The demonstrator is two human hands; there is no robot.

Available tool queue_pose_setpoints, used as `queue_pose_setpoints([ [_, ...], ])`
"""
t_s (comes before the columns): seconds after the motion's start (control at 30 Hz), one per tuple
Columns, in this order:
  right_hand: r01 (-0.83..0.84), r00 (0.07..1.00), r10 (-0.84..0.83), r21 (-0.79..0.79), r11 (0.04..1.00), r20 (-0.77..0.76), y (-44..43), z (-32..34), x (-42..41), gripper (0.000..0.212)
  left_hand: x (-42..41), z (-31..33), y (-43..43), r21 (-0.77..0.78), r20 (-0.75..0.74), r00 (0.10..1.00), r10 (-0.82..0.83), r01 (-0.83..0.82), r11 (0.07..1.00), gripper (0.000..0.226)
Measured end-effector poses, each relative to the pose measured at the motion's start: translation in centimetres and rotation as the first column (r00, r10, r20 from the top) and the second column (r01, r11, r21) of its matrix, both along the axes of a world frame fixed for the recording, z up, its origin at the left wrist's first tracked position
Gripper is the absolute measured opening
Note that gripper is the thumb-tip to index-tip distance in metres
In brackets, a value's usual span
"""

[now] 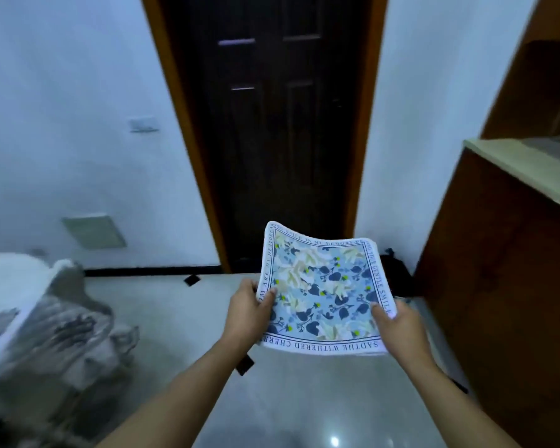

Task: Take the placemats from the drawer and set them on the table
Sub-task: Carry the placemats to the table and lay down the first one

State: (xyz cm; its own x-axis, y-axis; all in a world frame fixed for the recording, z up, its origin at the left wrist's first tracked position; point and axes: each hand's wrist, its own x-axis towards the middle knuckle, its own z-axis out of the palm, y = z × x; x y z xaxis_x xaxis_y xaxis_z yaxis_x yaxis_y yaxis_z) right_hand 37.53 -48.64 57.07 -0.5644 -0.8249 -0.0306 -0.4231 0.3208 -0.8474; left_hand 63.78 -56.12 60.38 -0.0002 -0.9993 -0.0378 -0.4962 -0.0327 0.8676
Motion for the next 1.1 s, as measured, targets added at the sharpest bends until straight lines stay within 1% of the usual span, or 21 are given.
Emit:
queue_pose_setpoints([
  [0.07,-0.128,0.992,0.128,-0.019,0.992,-0.016,-4.3,0.8,2.4,0.017,3.0,0.7,-0.6,-0.01,0.006,0.99,0.139,-0.139,0.99,0.02],
  [0.17,-0.314,0.949,0.314,-0.019,0.949,-0.028,-9.5,1.9,7.2,0.018,8.2,1.5,-0.7,-0.021,0.014,0.947,0.32,-0.32,0.947,0.021],
  [0.3,-0.544,0.839,0.544,-0.046,0.838,-0.022,-14.1,2.9,16.1,0.018,16.5,2.1,0.8,-0.04,0.007,0.859,0.512,-0.511,0.858,0.021],
  [0.4,-0.649,0.76,0.65,-0.062,0.758,-0.014,-16.1,3.4,23.4,0.017,22.7,2.6,2.4,-0.069,0.015,0.792,0.61,-0.608,0.791,0.024],
  [0.57,-0.748,0.663,0.748,-0.064,0.661,-0.027,-18.1,4.2,36.3,0.016,33.6,2.6,4.3,-0.079,0.001,0.687,0.727,-0.724,0.685,0.023],
  [0.67,-0.792,0.61,0.79,-0.067,0.607,-0.059,-19.1,4.6,43.6,0.017,40.0,2.6,4.9,-0.095,-0.034,0.65,0.759,-0.758,0.645,0.021],
  [0.73,-0.816,0.578,0.812,-0.076,0.573,-0.082,-19.7,5.0,48.8,0.016,44.4,2.8,5.3,-0.087,-0.046,0.609,0.792,-0.792,0.604,0.024],
  [0.83,-0.842,0.538,0.84,-0.085,0.533,-0.068,-20.2,5.2,55.8,0.015,50.4,3.3,6.0,-0.072,-0.017,0.561,0.828,-0.826,0.559,0.029],
  [0.93,-0.863,0.503,0.862,-0.088,0.497,-0.065,-21.0,5.0,62.3,0.019,56.1,3.2,6.4,-0.081,-0.004,0.491,0.871,-0.868,0.49,0.034],
  [1.0,-0.885,0.464,0.884,-0.079,0.459,-0.058,-21.7,5.0,65.9,0.018,59.0,3.1,6.6,-0.084,0.005,0.467,0.884,-0.881,0.466,0.033],
  [1.1,-0.923,0.384,0.921,-0.063,0.38,-0.068,-23.3,4.4,71.7,0.019,63.3,2.7,6.2,-0.081,0.04,0.4,0.916,-0.912,0.402,0.032],
])
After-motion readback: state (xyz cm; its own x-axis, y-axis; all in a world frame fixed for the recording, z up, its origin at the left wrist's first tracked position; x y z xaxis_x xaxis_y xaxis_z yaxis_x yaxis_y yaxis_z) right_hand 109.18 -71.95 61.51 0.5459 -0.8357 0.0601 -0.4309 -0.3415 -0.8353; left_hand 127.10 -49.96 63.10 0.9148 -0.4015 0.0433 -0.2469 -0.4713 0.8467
